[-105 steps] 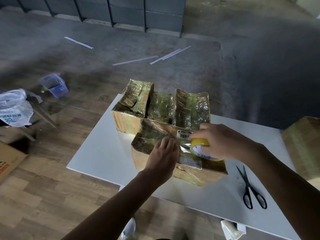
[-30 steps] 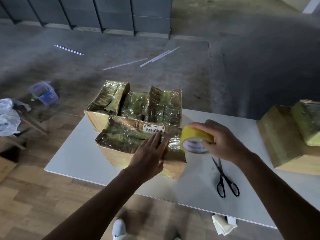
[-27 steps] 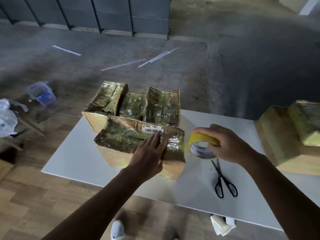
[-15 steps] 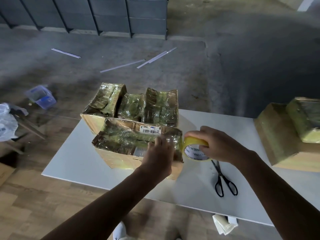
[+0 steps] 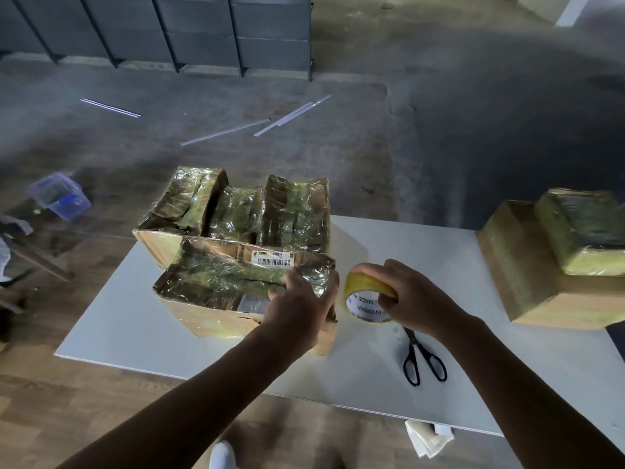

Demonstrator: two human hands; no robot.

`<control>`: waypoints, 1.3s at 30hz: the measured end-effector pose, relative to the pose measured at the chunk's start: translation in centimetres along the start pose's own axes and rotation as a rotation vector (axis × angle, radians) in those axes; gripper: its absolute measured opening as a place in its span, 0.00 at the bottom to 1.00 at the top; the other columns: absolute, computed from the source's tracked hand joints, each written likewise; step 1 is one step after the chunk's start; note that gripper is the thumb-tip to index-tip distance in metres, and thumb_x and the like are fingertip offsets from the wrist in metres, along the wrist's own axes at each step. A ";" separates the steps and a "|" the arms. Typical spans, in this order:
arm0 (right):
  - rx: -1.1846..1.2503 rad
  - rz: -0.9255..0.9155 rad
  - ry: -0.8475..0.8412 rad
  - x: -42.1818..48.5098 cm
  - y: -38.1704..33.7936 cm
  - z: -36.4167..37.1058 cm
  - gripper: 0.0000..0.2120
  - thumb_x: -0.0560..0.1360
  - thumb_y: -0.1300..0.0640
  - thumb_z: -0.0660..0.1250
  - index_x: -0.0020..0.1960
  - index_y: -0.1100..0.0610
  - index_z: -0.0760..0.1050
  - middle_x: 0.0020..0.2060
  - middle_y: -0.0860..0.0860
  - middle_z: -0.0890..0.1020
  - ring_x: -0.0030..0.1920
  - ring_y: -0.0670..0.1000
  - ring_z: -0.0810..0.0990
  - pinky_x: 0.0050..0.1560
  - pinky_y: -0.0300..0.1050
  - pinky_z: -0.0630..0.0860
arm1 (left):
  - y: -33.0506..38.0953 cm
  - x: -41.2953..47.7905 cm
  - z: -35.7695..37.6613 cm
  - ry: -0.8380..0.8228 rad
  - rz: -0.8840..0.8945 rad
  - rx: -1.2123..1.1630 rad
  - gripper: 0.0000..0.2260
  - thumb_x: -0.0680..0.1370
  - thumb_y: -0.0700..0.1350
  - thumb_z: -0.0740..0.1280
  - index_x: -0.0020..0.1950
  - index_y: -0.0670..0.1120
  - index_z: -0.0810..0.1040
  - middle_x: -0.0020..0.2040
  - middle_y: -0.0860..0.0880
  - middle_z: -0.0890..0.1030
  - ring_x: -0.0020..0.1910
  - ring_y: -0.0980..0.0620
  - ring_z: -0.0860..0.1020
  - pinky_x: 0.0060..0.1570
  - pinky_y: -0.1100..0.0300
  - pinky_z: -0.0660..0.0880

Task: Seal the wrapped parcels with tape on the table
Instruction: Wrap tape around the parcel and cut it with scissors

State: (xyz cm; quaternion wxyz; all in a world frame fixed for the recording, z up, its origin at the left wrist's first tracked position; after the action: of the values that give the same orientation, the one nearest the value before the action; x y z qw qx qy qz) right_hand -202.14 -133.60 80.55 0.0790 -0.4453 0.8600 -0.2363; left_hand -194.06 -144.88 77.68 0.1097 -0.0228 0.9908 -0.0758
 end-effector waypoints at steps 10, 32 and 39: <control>-0.321 0.023 -0.222 -1.1 1.5 4.2 0.27 0.77 0.54 0.63 0.73 0.40 0.61 0.53 0.50 0.72 0.39 0.49 0.74 0.37 0.35 0.65 | 0.2 0.2 0.1 -0.039 0.002 -0.027 0.37 0.79 0.46 0.65 0.78 0.55 0.42 0.67 0.23 0.60 0.65 0.30 0.66 0.54 0.43 0.76; 0.222 -0.101 0.280 1.0 -4.1 -1.9 0.27 0.71 0.57 0.66 0.69 0.46 0.67 0.52 0.47 0.72 0.49 0.47 0.74 0.42 0.30 0.71 | -6.5 -5.1 -7.1 0.179 -0.064 -0.268 0.35 0.75 0.55 0.69 0.76 0.57 0.53 0.71 0.35 0.64 0.61 0.38 0.76 0.53 0.48 0.77; 0.397 -0.250 0.438 4.0 -12.5 -6.5 0.27 0.73 0.61 0.66 0.69 0.44 0.64 0.63 0.33 0.70 0.61 0.35 0.71 0.56 0.28 0.68 | -14.1 -10.1 -7.5 0.441 -0.104 -0.801 0.34 0.71 0.51 0.76 0.73 0.58 0.65 0.53 0.58 0.79 0.46 0.61 0.77 0.43 0.78 0.68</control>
State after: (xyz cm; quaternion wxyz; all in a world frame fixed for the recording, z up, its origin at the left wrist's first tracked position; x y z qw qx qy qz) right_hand -197.70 -140.76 92.50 -0.0521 -0.4619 0.7324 -0.4976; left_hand -185.43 -157.06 89.26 -0.1250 -0.0963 0.9392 0.3048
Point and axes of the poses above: each hand's wrist, its own x-axis towards the middle knuckle, its own z-axis out of the palm, y = z × x, the point moved 9 cm from there along x, towards the middle knuckle
